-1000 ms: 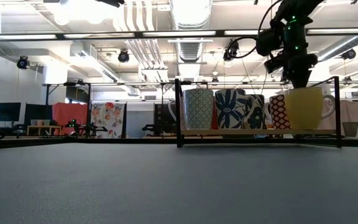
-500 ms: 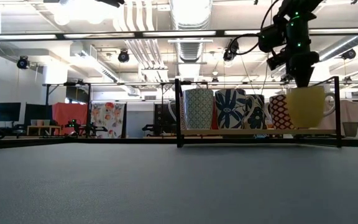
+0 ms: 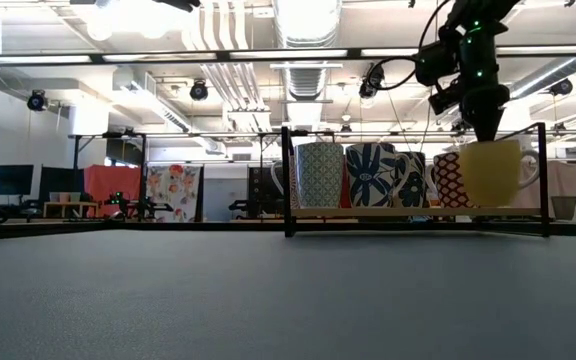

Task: Place coffee mugs
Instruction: Put the yellow mug on the shelf

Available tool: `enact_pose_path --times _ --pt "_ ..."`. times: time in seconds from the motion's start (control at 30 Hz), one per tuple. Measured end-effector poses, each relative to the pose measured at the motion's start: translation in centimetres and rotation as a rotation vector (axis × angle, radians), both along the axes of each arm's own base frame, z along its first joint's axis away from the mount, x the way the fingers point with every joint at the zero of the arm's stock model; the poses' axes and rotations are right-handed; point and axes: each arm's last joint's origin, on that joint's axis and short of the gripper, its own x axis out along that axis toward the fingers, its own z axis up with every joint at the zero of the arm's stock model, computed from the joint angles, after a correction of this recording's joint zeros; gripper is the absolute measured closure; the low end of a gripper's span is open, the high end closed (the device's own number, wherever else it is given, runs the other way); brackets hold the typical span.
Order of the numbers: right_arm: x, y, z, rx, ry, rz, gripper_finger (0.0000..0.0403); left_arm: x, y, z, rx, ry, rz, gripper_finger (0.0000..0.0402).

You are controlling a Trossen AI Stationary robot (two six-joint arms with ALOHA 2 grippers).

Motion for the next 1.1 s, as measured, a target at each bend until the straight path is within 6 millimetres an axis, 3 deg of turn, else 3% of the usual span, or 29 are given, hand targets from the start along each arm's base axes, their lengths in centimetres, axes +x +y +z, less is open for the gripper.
enact_pose_path --times 0.47,0.83,1.1 --pt "0.03 -0.02 -0.01 -0.001 -0.01 -0.042 0.0389 0.0 0.0 0.0 0.0 0.001 0.0 0.0308" --pt "0.08 0.07 -0.03 0.021 -0.032 -0.06 0.0322 0.0 0.01 -0.01 0.0 0.001 0.0 0.0308" --pt "-0.01 -0.08 0.21 -0.025 0.0 -0.087 0.0329 -0.01 0.0 -0.03 0.0 0.004 0.0 0.0308"
